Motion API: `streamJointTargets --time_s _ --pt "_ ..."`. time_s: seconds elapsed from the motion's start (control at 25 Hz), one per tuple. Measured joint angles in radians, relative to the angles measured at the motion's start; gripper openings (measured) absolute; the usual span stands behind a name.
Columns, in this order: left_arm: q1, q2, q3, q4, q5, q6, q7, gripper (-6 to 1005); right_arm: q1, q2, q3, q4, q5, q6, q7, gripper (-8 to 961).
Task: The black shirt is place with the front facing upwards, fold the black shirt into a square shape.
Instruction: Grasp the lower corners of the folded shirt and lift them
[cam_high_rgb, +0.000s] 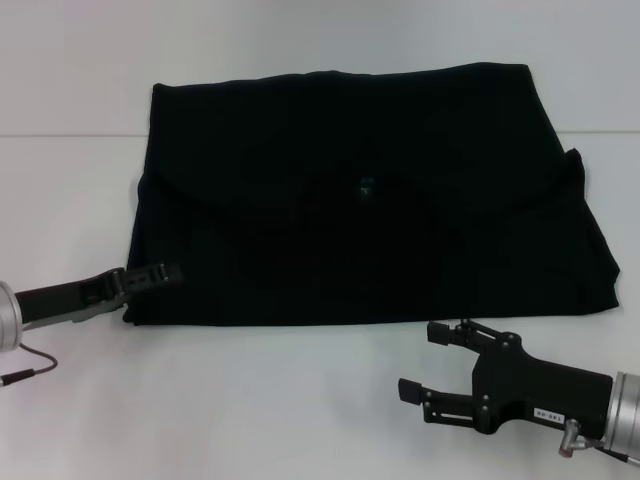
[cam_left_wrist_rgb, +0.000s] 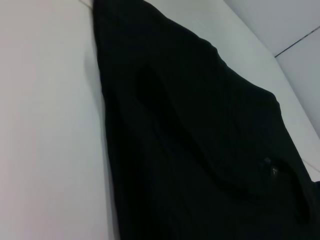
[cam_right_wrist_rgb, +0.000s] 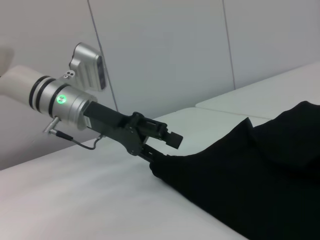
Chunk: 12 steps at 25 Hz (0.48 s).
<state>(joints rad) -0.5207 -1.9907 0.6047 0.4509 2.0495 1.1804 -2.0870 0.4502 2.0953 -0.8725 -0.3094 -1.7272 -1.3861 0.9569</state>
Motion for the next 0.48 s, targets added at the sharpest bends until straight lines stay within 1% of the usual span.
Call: streamJointTargets --time_s 0.32,0.48 --pt "-0.004 -0.001 0.004 0.000 0.000 0.006 -0.003 908 0.001 0.000 -0.005 0.000 0.000 0.005 0.000 926" --pt "-0.011 0.000 0.030 -0.001 0.000 0.007 -0.003 908 0.001 0.000 -0.002 0.000 0.003 0.009 0.004 925"
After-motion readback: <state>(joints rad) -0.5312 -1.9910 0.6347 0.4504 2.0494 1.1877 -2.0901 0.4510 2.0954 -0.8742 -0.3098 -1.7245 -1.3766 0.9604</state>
